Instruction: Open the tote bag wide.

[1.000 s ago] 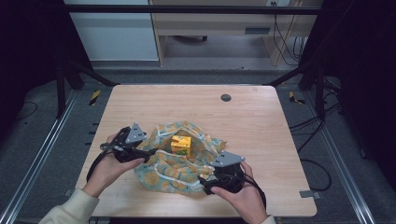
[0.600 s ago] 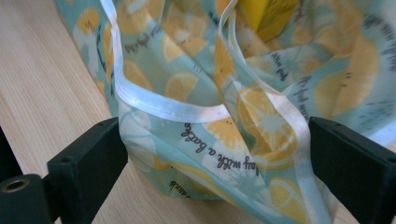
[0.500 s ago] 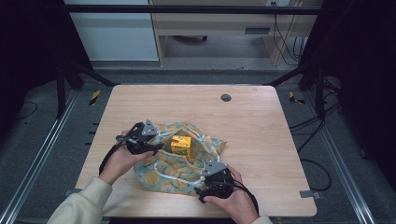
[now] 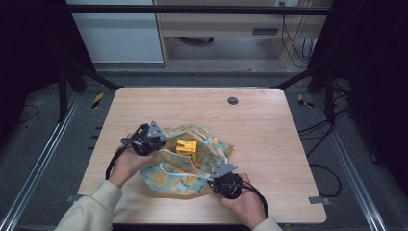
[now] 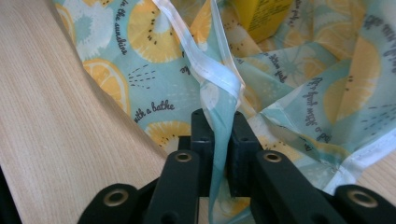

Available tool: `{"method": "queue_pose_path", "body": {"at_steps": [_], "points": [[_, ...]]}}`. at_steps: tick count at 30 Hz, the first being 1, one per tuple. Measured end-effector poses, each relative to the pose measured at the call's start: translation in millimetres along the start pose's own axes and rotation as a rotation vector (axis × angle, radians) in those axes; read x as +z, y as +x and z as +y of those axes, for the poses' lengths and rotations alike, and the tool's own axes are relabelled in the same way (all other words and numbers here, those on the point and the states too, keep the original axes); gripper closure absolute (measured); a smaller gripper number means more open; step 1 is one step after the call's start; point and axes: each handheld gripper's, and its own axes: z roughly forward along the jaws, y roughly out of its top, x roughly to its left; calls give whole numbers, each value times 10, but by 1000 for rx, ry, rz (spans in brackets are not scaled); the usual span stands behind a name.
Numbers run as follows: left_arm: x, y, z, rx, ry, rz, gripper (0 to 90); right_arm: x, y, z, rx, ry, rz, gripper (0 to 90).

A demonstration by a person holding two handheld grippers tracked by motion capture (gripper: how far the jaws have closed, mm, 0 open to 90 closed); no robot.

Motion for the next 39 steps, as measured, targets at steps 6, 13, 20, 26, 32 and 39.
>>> {"method": "queue_pose_path", "body": {"at_steps": [6, 13, 20, 26, 32, 39], "points": [[72, 126, -82, -41, 38, 9, 884, -26, -132, -84, 28, 30, -5, 862], [335, 202, -220, -91, 92, 5, 882, 31, -289, -164, 60, 54, 3, 872], [412, 250, -327, -113, 102, 16, 886, 48, -325, -220, 71, 80, 14, 889], [452, 261, -392, -120, 116, 32, 891, 59, -330, -244, 54, 107, -1, 895], [494, 302, -419, -132, 120, 57, 894, 37, -360, -257, 74, 103, -8, 898], [514, 333, -437, -137, 128, 63, 895, 32, -355, -259, 64, 114, -2, 899]]}}
